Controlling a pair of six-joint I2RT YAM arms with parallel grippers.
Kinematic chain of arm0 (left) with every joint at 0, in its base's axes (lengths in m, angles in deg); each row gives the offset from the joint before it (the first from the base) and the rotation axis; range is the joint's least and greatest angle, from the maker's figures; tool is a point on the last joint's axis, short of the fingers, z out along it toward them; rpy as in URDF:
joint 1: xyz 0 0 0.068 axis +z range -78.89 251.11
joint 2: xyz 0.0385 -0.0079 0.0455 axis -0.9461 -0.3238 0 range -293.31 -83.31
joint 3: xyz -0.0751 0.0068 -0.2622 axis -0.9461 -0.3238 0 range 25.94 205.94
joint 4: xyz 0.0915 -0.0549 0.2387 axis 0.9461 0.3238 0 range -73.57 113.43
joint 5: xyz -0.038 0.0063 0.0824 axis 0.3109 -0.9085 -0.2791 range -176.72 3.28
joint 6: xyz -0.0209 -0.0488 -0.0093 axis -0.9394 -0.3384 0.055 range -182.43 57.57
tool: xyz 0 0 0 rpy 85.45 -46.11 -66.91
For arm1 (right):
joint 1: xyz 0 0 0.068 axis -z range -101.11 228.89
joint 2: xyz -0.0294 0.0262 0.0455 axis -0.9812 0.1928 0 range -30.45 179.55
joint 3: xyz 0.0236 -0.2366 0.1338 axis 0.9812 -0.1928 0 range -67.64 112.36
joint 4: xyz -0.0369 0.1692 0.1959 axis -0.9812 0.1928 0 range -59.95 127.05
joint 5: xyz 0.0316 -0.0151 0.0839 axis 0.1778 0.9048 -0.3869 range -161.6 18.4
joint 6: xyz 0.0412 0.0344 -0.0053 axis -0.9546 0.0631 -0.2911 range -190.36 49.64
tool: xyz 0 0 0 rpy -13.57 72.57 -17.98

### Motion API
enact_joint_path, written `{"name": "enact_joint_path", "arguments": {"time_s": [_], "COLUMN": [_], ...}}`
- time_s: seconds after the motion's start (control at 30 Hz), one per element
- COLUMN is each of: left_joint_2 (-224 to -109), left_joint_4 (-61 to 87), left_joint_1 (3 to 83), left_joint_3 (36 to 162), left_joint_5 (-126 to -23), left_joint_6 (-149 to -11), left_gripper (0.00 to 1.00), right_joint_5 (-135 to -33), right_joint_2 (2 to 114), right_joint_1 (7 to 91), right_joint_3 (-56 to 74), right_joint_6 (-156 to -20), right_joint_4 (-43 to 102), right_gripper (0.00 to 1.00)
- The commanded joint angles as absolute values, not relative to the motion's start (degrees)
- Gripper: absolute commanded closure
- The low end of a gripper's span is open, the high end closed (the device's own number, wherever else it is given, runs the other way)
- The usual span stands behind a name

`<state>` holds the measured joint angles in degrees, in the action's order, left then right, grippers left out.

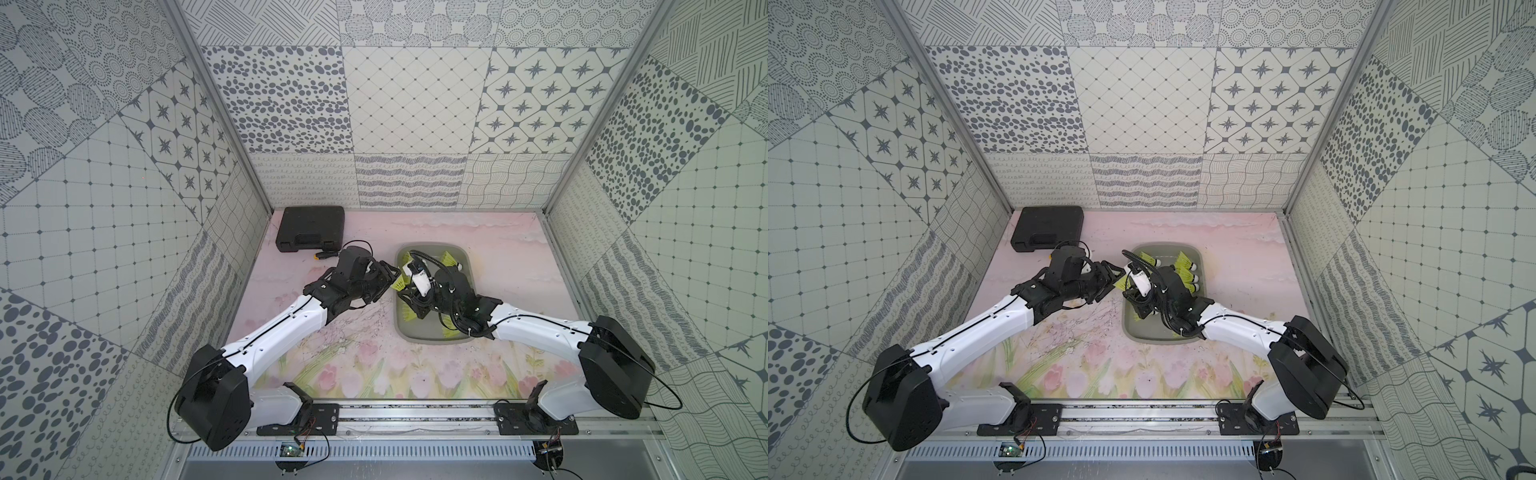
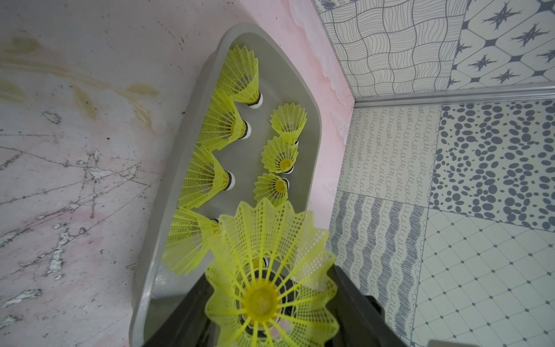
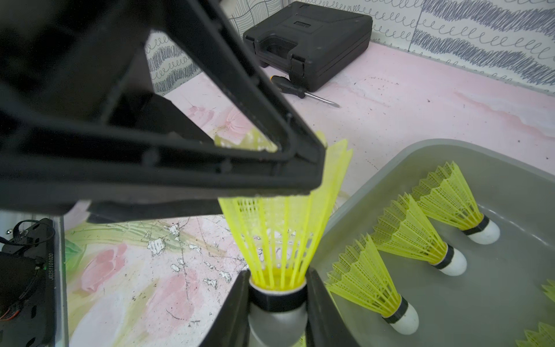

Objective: Put the shuttlecocks into the storage box
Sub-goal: Place the shuttlecock in the storage box.

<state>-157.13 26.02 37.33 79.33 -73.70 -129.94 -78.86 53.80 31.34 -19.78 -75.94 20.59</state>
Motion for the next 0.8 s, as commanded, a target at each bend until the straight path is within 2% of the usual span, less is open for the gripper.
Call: {"name": "enact_joint_path", "arguments": {"time_s": [0.0, 0.13, 0.27, 0.5, 0.77], "left_joint_2": [-156.9, -156.4, -156.8, -161.4, -164.9], "left_joint_4": [32.0, 39.0, 41.7, 58.3, 63.6], "left_joint_1": [37.6, 39.1, 41.9, 43.6, 43.6], "left_joint_3": [82.7, 86.0, 88.7, 98.8, 103.4], "left_joint_5": [-76.4, -76.7, -67.6, -58.2, -46.6], "left_joint_6": [-121.2, -111.0, -97.8, -75.7, -64.3], "left_gripper": [0.32, 0.28, 0.28, 0.32, 0.35], "right_joint_5": [-76.8, -75.7, -75.4, -75.7, -78.2], "right_joint_2": [51.6, 49.7, 47.8, 44.1, 42.4], "right_joint_1": [31.1, 31.1, 31.2, 31.2, 31.2], "right_joint_3": [-20.8, -22.1, -23.1, -24.7, -25.5], "right_joint_6": [-74.6, -73.2, -71.4, -69.4, -66.4], "right_joint_4": [19.1, 20.2, 21.3, 24.2, 26.0], "right_gripper": [0.74, 0.74, 0.74, 0.74, 0.73]}}
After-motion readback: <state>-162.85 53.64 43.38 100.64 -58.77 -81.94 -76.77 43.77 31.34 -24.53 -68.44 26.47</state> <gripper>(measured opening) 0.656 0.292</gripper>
